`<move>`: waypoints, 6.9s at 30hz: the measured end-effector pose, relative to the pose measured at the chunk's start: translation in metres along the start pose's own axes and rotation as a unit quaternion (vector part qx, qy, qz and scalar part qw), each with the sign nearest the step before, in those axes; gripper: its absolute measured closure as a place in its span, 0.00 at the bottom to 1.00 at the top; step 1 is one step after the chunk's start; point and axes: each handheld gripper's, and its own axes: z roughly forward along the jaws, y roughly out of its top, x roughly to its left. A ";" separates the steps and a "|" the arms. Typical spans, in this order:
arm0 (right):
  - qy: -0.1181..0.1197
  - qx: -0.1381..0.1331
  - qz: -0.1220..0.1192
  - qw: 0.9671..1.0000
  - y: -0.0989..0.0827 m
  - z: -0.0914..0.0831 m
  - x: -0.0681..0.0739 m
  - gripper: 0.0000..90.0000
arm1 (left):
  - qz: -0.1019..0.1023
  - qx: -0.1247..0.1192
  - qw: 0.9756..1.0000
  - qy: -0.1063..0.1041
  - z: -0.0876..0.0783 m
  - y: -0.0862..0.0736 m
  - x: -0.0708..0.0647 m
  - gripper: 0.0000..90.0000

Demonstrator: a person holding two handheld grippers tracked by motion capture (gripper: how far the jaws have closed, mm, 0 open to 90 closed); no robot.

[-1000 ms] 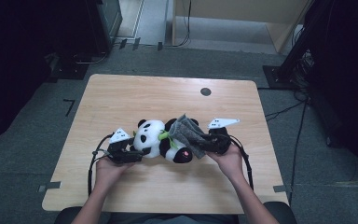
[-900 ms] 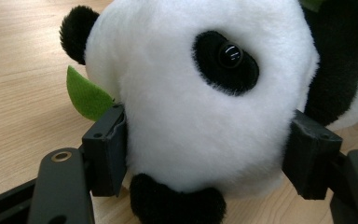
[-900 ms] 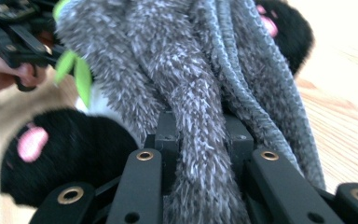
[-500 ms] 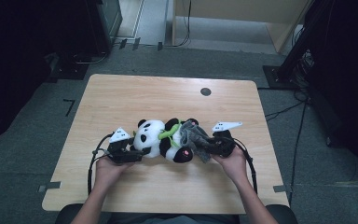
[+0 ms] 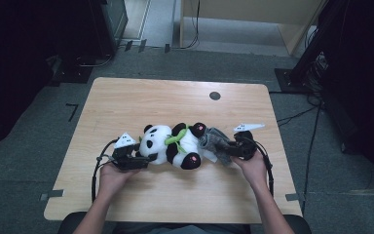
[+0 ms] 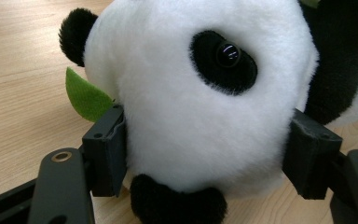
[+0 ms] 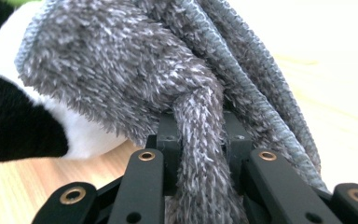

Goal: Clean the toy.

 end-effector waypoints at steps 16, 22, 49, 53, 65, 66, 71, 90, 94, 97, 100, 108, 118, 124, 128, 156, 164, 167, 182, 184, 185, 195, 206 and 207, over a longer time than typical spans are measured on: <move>0.015 -0.102 -0.030 0.994 0.039 -0.037 0.027 0.84 | 0.003 -0.007 1.000 0.005 0.000 -0.003 -0.002 0.29; 0.038 -0.094 -0.070 0.992 0.053 -0.024 0.057 0.84 | 0.003 -0.010 1.000 0.009 0.000 -0.005 -0.004 0.29; 0.080 -0.045 -0.069 0.993 0.032 0.024 0.060 0.83 | -0.006 -0.001 1.000 0.010 0.000 -0.002 -0.004 0.30; 0.079 -0.039 -0.060 0.994 0.027 0.021 0.054 0.83 | -0.008 -0.001 1.000 0.008 0.001 -0.001 -0.004 0.30; 0.050 -0.013 -0.032 0.998 0.010 0.019 0.032 0.84 | -0.015 -0.002 1.000 -0.002 0.001 0.002 0.000 0.30; 0.049 -0.011 -0.029 0.998 0.009 0.020 0.030 0.83 | -0.016 -0.002 1.000 -0.003 0.001 0.002 0.000 0.30; 0.034 0.010 -0.017 0.999 0.004 0.021 0.020 0.83 | -0.016 -0.002 1.000 -0.004 0.001 0.003 0.001 0.30; 0.004 -0.016 -0.025 1.000 0.021 -0.008 0.021 0.85 | -0.019 -0.005 1.000 -0.004 0.001 0.002 0.001 0.29; 0.022 -0.046 -0.046 0.998 0.034 -0.019 0.041 0.85 | -0.017 -0.006 1.000 -0.002 0.001 0.002 0.000 0.29; 0.031 -0.055 -0.071 0.995 0.047 -0.024 0.058 0.85 | -0.014 -0.009 1.000 0.000 0.002 0.002 0.000 0.28; 0.048 -0.059 -0.087 0.993 0.060 -0.022 0.072 0.85 | -0.016 -0.012 1.000 0.000 0.002 0.002 0.000 0.28; 0.079 -0.031 -0.123 0.989 0.093 0.009 0.103 0.84 | -0.016 -0.014 1.000 0.001 0.002 0.002 0.000 0.28; 0.081 0.012 -0.158 0.984 0.107 0.048 0.126 0.82 | -0.017 -0.014 1.000 0.000 0.002 0.002 0.000 0.28; 0.072 0.011 -0.167 0.983 0.109 0.064 0.130 0.63 | -0.017 -0.013 1.000 0.001 0.002 0.002 0.000 0.28; 0.076 0.015 -0.166 0.983 0.111 0.074 0.135 0.78 | -0.019 -0.014 1.000 -0.001 0.002 0.002 0.001 0.28; 0.030 0.070 -0.214 0.974 0.118 0.082 0.147 0.86 | -0.027 -0.015 0.999 0.020 0.002 0.004 -0.002 0.40; 0.009 0.064 -0.160 0.985 0.118 0.072 0.112 0.86 | -0.022 -0.013 1.000 0.018 0.002 0.003 -0.002 0.40; 0.006 0.060 -0.146 0.988 0.118 0.068 0.100 0.86 | -0.022 -0.017 0.999 0.017 0.002 0.003 -0.002 0.39; 0.046 0.026 -0.164 0.985 0.128 0.058 0.134 0.85 | -0.027 -0.021 0.999 0.014 0.001 0.004 -0.001 0.36; 0.053 0.030 -0.176 0.982 0.130 0.062 0.147 0.85 | -0.031 -0.022 0.999 0.013 0.001 0.005 -0.002 0.35; 0.055 0.031 -0.181 0.981 0.130 0.065 0.151 0.85 | -0.032 -0.024 0.999 0.014 0.001 0.006 -0.002 0.35; 0.051 0.070 -0.211 0.974 0.121 0.101 0.173 0.81 | -0.045 -0.016 0.999 0.020 0.001 0.010 -0.005 0.36; 0.060 0.073 -0.191 0.977 0.122 0.094 0.157 0.85 | -0.035 -0.015 0.999 0.026 0.002 0.009 -0.007 0.38; 0.061 0.074 -0.190 0.977 0.123 0.093 0.156 0.85 | -0.034 -0.014 0.999 0.027 0.002 0.009 -0.007 0.39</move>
